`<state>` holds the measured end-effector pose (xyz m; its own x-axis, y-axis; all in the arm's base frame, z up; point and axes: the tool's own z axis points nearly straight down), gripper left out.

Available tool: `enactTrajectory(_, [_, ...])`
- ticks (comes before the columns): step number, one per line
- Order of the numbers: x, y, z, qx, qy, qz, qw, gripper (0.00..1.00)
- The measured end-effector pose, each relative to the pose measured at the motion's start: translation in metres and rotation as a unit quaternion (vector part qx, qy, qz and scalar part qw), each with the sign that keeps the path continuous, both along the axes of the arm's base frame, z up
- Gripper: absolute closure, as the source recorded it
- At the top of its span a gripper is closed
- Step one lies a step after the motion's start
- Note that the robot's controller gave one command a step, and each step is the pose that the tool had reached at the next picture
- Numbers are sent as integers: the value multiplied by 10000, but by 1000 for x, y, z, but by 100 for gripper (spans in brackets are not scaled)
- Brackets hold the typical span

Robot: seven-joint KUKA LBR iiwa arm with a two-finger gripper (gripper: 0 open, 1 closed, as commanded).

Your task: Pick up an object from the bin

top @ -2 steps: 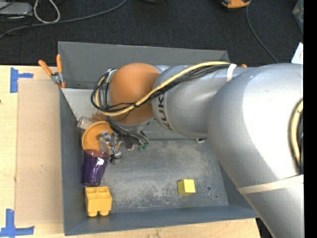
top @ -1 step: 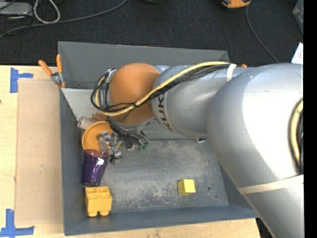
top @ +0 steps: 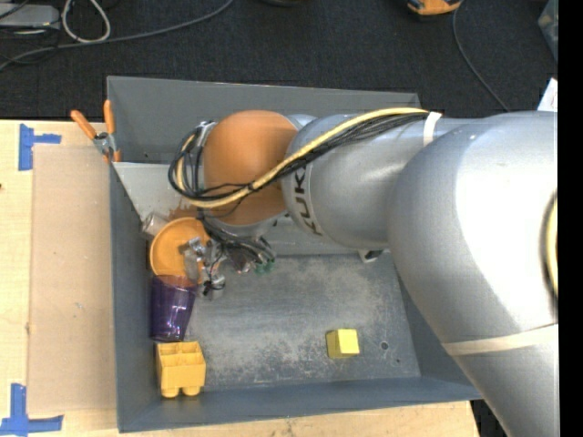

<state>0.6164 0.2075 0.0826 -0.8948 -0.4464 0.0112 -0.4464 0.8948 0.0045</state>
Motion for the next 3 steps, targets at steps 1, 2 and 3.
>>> enactTrajectory(1, [-1, 0, 19, -2, 10, -5, 10000, 100])
enactTrajectory(2, [0, 1, 38, 2, -4, -8, 10000, 100])
enactTrajectory(3, [-1, 1, 60, 2, 5, -15, 10000, 100])
